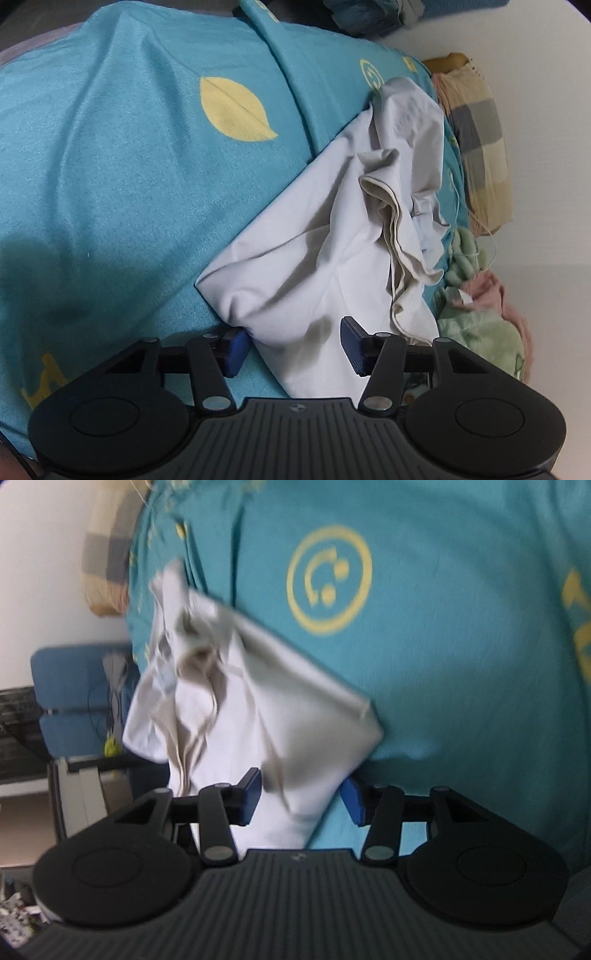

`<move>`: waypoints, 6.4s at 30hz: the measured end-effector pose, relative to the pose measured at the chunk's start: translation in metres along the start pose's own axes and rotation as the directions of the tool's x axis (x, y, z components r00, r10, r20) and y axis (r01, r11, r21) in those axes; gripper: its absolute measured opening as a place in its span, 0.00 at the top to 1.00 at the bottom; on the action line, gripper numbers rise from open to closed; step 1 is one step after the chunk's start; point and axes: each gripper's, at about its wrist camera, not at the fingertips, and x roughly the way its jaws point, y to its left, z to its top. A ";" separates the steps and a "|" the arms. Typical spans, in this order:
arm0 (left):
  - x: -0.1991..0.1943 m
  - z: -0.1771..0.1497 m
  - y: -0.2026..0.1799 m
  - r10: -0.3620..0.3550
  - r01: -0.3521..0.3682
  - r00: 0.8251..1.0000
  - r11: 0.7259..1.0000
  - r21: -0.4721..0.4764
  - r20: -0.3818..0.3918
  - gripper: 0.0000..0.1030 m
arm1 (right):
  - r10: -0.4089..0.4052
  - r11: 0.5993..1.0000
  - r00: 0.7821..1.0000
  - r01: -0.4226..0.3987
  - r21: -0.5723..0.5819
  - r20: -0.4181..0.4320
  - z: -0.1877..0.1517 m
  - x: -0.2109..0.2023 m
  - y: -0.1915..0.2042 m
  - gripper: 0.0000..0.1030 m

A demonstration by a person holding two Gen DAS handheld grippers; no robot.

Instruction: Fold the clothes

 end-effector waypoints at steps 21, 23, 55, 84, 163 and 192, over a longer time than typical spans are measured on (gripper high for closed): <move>-0.083 0.004 -0.084 -0.196 0.178 0.975 0.969 0.169 0.100 0.94 | 0.217 0.958 0.965 -0.181 -0.224 0.145 0.004 -0.063 0.067 0.92; -0.101 -0.004 -0.091 -0.215 0.193 0.971 0.963 0.190 0.104 0.94 | 0.243 0.950 0.957 -0.203 -0.237 0.155 -0.002 -0.082 0.071 0.92; -0.075 0.023 -0.132 -0.156 0.141 0.983 0.980 0.144 0.098 0.92 | 0.175 0.967 0.968 -0.133 -0.217 0.183 0.011 -0.083 0.105 0.92; 0.059 0.013 -0.166 0.056 -0.217 0.973 0.547 0.809 0.223 0.41 | 0.108 0.534 0.969 0.132 -0.835 0.222 0.017 0.037 0.149 0.41; 0.009 0.002 -0.078 -0.168 0.156 0.980 0.981 0.115 0.106 0.82 | 0.350 0.912 0.898 -0.392 -0.120 -0.267 -0.032 0.017 0.044 0.40; -0.011 0.009 -0.063 -0.253 0.248 0.963 0.967 0.067 0.094 0.84 | 0.230 0.972 0.972 -0.232 0.044 0.046 -0.003 0.005 -0.009 0.53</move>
